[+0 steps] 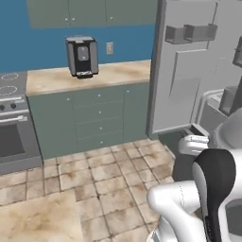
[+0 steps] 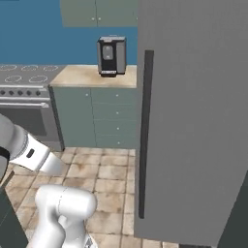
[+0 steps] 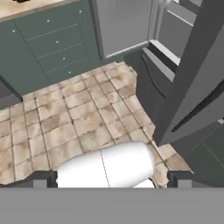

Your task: Gather the lemon wedge and squash from the fridge and place them on a tray on the dining counter. Then gather the chicken drumstick and steak from the fridge and place them on the other tray.

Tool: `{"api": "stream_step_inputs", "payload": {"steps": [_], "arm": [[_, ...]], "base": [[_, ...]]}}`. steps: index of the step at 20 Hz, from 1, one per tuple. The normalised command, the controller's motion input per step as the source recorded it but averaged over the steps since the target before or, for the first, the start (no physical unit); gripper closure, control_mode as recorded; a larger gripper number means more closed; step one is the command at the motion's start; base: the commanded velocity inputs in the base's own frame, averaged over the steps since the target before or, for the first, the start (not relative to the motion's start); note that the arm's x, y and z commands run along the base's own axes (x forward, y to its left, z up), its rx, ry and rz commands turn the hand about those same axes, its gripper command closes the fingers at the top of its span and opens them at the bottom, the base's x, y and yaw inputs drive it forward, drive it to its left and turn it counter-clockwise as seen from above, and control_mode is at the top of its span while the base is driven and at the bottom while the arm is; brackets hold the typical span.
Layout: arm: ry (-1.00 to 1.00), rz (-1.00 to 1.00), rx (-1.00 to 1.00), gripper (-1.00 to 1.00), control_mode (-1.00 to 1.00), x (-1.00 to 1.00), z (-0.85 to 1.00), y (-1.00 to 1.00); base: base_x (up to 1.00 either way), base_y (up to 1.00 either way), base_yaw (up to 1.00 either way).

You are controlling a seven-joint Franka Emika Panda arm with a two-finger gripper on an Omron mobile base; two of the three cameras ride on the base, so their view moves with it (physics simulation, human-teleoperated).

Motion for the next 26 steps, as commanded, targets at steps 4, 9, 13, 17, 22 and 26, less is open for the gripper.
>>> {"api": "stream_step_inputs", "payload": {"steps": [4, 9, 13, 17, 22, 26], "arm": [[0.00, 0.00, 0.00, -1.00, 1.00, 0.00, 0.00, 0.00], [0.00, 0.00, 0.00, -1.00, 1.00, 0.00, 0.00, 0.00], [0.00, 0.00, 0.00, -1.00, 1.00, 0.00, 0.00, 0.00], [0.00, 0.00, 0.00, -1.00, 1.00, 0.00, 0.00, 0.00], [0.00, 0.00, 0.00, -1.00, 1.00, 0.00, 0.00, 0.00], [0.00, 0.00, 0.00, -1.00, 1.00, 0.00, 0.00, 0.00]], "base": [[0.73, 0.32, -0.25], [0.45, 0.25, -0.45], [0.62, 0.33, -0.47], [0.72, 0.36, -0.44], [0.54, 0.17, -0.46], [0.37, 0.02, -0.48]]}}
